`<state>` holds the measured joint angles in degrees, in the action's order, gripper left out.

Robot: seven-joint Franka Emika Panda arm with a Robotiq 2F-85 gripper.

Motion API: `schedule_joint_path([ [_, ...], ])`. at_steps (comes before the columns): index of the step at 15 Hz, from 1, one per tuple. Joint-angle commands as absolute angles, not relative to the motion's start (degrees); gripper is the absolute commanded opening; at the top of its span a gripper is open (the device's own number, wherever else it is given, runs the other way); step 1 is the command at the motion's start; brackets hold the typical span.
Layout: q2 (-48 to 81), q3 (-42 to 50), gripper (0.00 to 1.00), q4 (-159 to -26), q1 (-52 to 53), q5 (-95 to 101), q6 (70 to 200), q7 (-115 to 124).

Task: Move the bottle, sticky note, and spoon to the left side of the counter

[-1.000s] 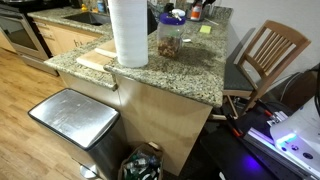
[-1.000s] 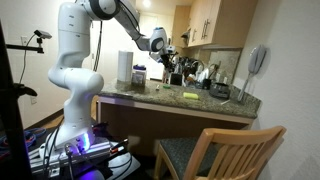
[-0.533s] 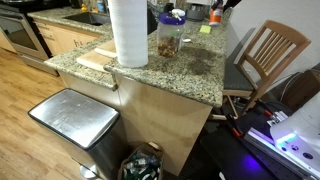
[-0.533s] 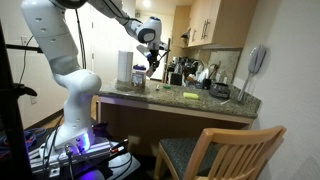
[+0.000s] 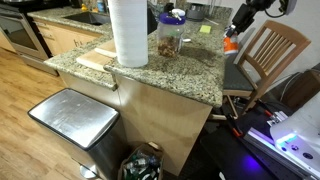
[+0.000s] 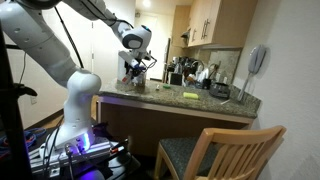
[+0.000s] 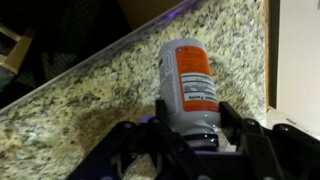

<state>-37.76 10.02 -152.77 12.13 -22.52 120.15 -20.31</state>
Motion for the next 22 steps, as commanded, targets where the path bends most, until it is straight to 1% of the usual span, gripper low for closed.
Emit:
schedule_joint_path([
  [1,-40.79,6.81,0.3,-160.57,16.01,-26.04,126.71,-28.88],
  [2,-41.48,5.49,0.3,-161.98,17.76,-27.28,129.81,-29.97],
  [6,-39.13,3.74,0.3,-159.89,26.02,-32.78,142.05,-33.1],
  [9,-35.07,4.65,0.3,-159.68,32.88,-35.3,155.3,-38.95],
  [10,-33.17,3.88,0.3,-159.72,34.17,-39.11,159.86,-43.63],
  [14,-28.44,8.29,0.3,-159.78,45.68,-51.38,175.67,-60.07],
  [16,-28.05,11.78,0.3,-159.76,51.91,-56.71,179.65,-65.92],
  [19,-28.01,16.15,0.3,-159.73,58.42,-61.13,180.31,-69.95],
  [22,-26.81,18.7,0.3,-159.74,60.96,-63.46,178.84,-71.15],
])
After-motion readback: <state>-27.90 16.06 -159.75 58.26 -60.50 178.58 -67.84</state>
